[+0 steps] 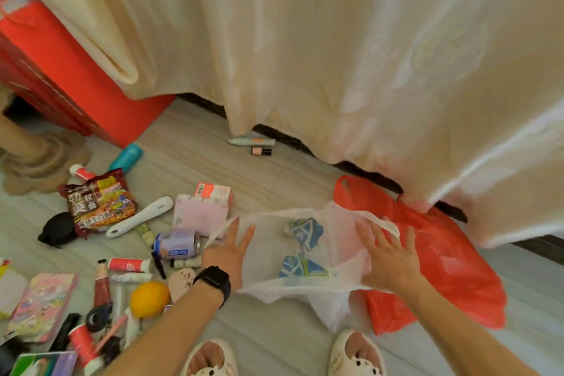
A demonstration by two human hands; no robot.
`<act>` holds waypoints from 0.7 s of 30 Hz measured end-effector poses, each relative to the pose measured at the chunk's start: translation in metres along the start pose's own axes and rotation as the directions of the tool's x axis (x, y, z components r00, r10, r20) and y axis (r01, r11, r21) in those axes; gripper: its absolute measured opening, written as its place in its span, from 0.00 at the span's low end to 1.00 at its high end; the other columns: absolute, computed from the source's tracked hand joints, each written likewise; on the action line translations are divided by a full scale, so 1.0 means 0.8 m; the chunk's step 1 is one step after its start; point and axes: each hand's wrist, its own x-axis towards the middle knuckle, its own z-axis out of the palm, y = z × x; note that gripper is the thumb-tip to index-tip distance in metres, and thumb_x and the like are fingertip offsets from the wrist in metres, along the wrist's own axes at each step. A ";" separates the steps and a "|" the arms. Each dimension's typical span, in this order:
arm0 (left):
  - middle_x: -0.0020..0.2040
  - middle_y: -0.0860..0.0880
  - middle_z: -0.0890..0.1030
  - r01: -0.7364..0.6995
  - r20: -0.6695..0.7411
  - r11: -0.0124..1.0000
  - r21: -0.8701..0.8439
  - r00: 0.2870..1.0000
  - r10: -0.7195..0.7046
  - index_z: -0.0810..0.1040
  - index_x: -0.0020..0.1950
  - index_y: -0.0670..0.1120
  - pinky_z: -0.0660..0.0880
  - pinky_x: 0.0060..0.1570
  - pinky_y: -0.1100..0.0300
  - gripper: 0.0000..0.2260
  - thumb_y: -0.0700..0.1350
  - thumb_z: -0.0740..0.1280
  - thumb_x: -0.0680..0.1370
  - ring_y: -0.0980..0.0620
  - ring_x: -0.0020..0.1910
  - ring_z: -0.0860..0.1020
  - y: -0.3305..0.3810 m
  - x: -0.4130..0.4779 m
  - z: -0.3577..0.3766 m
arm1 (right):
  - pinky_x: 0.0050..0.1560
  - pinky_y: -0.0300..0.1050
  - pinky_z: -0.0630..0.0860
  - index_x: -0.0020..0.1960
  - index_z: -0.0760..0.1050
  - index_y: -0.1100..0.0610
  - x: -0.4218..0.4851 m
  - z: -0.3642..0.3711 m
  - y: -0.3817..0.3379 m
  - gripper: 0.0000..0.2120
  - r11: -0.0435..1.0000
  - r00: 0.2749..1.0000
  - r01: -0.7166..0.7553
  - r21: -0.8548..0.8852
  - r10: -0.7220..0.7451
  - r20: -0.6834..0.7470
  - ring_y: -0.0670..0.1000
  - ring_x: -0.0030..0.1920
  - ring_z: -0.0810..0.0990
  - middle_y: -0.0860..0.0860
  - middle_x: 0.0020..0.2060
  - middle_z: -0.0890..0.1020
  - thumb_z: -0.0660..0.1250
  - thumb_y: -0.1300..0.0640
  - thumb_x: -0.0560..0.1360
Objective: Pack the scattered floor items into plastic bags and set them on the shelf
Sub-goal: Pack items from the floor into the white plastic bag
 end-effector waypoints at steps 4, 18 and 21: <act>0.59 0.42 0.72 -0.220 -0.114 0.933 0.286 0.959 0.261 0.73 0.64 0.43 0.68 0.51 0.52 0.15 0.41 0.60 0.77 0.42 0.57 0.70 0.040 -0.001 0.011 | 0.68 0.63 0.58 0.68 0.73 0.47 -0.005 0.015 -0.028 0.22 0.992 0.996 0.060 -0.112 -0.066 -0.052 0.59 0.67 0.69 0.52 0.69 0.72 0.61 0.48 0.74; 0.70 0.47 0.71 -0.566 -0.092 0.822 -0.059 0.823 0.561 0.65 0.71 0.52 0.69 0.63 0.48 0.20 0.53 0.58 0.80 0.40 0.67 0.71 0.113 0.098 0.019 | 0.65 0.53 0.66 0.60 0.77 0.46 -0.006 0.021 -0.082 0.23 0.903 0.886 0.375 0.208 -0.415 0.206 0.56 0.57 0.77 0.50 0.54 0.83 0.52 0.36 0.76; 0.80 0.52 0.48 -0.434 -0.019 0.884 0.172 0.896 0.443 0.45 0.79 0.62 0.46 0.70 0.32 0.31 0.63 0.55 0.79 0.37 0.77 0.51 0.091 0.110 0.022 | 0.74 0.64 0.40 0.62 0.78 0.45 -0.016 0.025 -0.069 0.31 0.925 0.831 0.322 0.201 -0.378 0.408 0.51 0.77 0.55 0.47 0.74 0.68 0.44 0.31 0.77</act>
